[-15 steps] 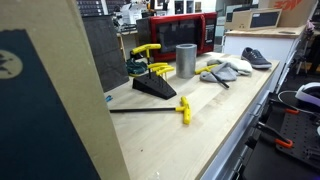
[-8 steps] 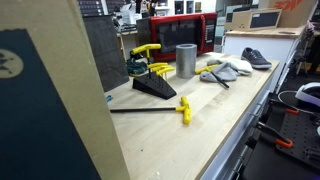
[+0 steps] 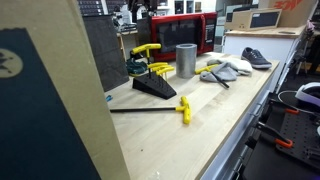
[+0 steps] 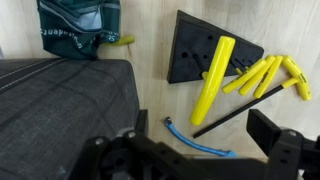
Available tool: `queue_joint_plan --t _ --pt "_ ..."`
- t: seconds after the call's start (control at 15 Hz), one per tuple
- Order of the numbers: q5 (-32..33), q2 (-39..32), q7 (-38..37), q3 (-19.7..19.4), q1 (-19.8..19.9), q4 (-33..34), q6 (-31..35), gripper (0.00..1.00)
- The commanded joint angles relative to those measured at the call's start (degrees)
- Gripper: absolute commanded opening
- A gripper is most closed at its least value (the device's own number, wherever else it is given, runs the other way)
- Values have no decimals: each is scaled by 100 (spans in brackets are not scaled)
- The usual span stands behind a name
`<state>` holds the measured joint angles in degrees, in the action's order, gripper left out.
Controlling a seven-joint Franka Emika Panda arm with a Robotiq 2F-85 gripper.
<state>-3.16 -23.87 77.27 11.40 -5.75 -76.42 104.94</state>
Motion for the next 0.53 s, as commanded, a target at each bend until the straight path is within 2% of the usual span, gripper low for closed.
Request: queue_joint_plan --t 0.0,0.47 --pt "164 -219 135 3 -107 278 -418 100" --pt "445 -406 27 -25 -247 291 -922 100"
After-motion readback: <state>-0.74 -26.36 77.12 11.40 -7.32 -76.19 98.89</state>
